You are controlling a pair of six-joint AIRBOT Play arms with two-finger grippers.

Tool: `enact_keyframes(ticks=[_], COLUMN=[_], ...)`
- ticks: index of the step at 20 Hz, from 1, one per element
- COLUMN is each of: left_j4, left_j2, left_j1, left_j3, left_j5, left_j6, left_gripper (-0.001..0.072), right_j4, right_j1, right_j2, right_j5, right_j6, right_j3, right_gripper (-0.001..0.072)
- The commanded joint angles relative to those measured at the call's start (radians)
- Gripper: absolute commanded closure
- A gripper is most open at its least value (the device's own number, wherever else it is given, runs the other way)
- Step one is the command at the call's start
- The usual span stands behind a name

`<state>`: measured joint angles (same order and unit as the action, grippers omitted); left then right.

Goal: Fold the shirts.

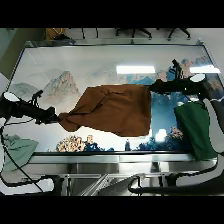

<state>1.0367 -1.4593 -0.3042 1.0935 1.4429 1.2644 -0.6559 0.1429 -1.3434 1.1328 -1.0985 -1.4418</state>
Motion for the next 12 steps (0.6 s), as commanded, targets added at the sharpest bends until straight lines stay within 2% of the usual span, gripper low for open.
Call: enact_keyframes(ticks=[1, 5, 7, 8, 10, 12], left_j4=[0.018, 0.011, 0.010, 0.010, 0.010, 0.010], left_j2=[0.025, 0.026, 0.026, 0.026, 0.026, 0.026], left_j1=[-0.004, -0.004, -0.004, -0.004, -0.003, -0.003], left_j3=[-0.084, -0.083, -0.083, -0.083, -0.083, -0.083], left_j5=[-0.051, -0.072, -0.084, -0.087, -0.088, -0.088], left_j6=[-0.011, -0.038, -0.045, -0.045, -0.045, -0.044], left_gripper=[0.0695, 0.0695, 0.0695, 0.0695, 0.0695, 0.0695], right_j4=[-0.061, -0.293, -0.333, -0.332, -0.331, -0.296], right_j1=[0.027, 0.081, 0.079, 0.079, 0.079, 0.079], right_j2=[-0.059, 0.065, 0.179, 0.246, 0.367, 0.436], right_j5=[0.153, 0.296, 0.304, 0.281, 0.193, 0.107], right_j6=[-0.016, -0.133, -0.134, -0.138, -0.166, -0.170], right_j3=[-0.114, -0.039, 0.129, 0.238, 0.455, 0.629], right_gripper=[0.0466, 0.0465, 0.0464, 0.0441, 0.0121, 0.0110])
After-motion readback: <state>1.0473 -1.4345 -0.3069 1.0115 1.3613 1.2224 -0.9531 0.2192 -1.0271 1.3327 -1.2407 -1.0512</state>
